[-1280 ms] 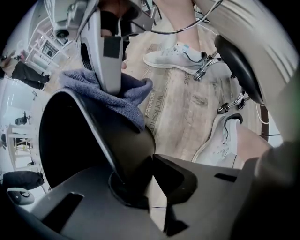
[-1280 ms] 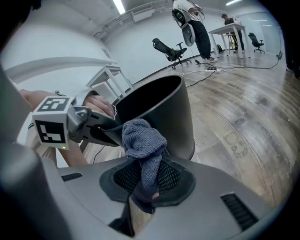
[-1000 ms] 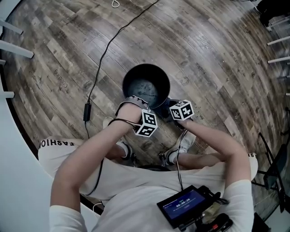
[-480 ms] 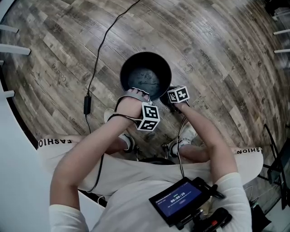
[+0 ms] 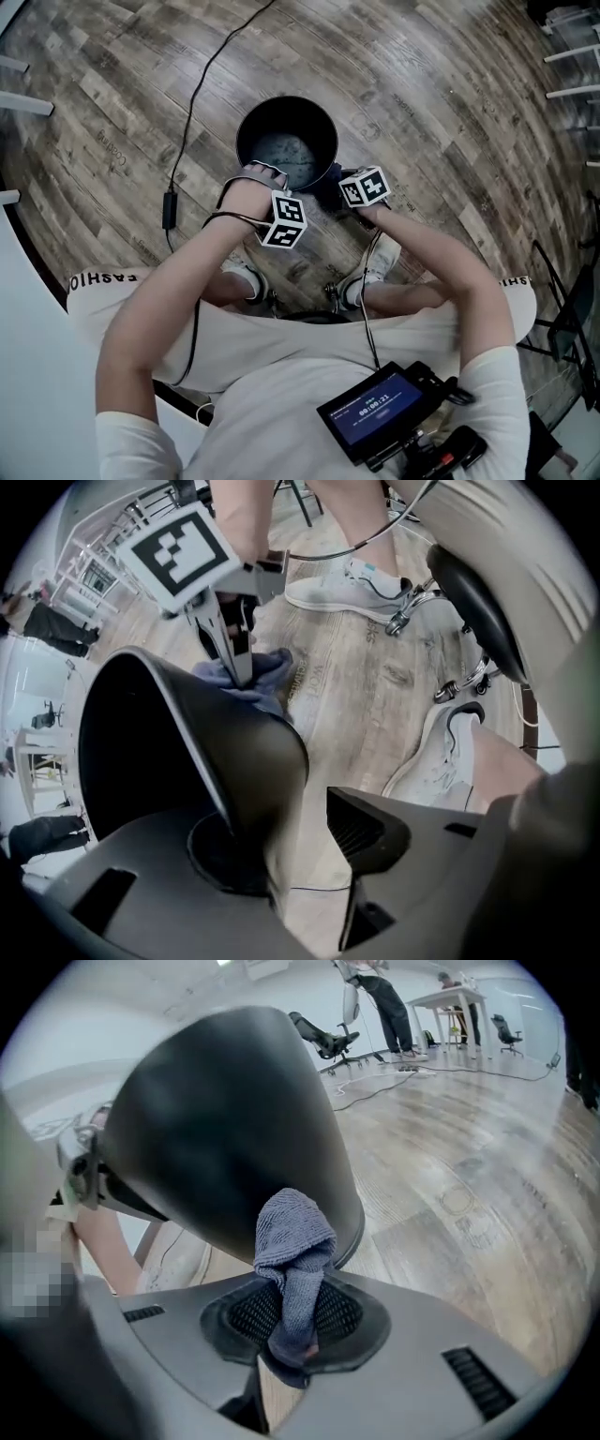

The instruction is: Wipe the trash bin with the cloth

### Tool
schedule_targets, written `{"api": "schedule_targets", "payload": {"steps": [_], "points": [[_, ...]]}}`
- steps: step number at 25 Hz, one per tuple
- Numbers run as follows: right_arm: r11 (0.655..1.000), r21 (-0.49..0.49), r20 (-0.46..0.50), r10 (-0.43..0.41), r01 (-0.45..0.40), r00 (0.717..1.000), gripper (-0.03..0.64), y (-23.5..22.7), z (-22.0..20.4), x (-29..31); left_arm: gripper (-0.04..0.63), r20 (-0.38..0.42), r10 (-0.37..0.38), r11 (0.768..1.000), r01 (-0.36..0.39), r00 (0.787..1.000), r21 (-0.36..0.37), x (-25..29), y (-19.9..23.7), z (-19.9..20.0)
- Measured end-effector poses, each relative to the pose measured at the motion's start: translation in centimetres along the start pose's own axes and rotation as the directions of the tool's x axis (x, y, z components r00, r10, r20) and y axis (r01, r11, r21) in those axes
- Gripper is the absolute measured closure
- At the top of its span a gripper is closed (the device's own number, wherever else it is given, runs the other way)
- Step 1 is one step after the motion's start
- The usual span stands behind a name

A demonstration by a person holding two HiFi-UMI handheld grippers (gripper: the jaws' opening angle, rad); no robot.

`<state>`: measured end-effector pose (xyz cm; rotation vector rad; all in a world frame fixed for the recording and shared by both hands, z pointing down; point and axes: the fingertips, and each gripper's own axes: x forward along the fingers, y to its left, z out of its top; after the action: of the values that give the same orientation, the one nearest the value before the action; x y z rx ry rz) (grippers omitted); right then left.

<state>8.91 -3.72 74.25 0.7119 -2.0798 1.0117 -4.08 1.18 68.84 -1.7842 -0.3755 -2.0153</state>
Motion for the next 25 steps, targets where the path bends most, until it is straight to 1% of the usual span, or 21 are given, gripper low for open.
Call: {"api": "schedule_targets", "payload": {"steps": [2,5,6,9,11,15,19,25], "points": [[0.999,-0.032,0.011,0.018,-0.017,1.000,0.541,1.5,0.6,-2.0,0.419,-0.007,0.025,1.000,-0.025,1.000,0.009,0.0,0.2,-0.4],[0.997,-0.065,0.053,0.042,-0.039,0.998,0.541,3.9,2.6,-5.1,0.419,-0.072,0.129,0.989,-0.123,0.989,0.082,0.0,1.8,-2.1],[0.997,-0.068,0.067,0.051,-0.047,0.996,0.541,4.7,3.2,-6.1,0.419,-0.088,0.146,0.985,-0.137,0.985,0.100,0.0,2.0,-2.6],[0.996,-0.067,0.097,0.073,-0.066,0.993,0.541,6.8,4.1,-8.4,0.419,-0.093,0.136,0.986,-0.127,0.986,0.105,0.6,1.7,-3.1],[0.995,-0.065,0.112,0.084,-0.077,0.990,0.541,8.0,4.4,-9.2,0.465,-0.096,0.142,0.984,-0.129,0.985,0.126,0.8,1.5,-3.1],[0.995,-0.049,0.134,0.096,-0.090,0.986,0.541,9.1,4.8,-9.2,0.477,-0.096,0.138,0.983,-0.124,0.986,0.135,0.8,1.4,-2.8],[0.996,-0.045,0.124,0.088,-0.083,0.988,0.541,8.1,4.8,-8.1,0.491,-0.098,0.119,0.986,-0.106,0.988,0.125,0.7,1.3,-2.4],[0.997,-0.033,0.087,0.074,-0.071,0.993,0.541,5.5,3.2,-5.5,0.512,-0.079,0.071,0.992,-0.062,0.994,0.114,0.7,0.9,-1.7]]}}
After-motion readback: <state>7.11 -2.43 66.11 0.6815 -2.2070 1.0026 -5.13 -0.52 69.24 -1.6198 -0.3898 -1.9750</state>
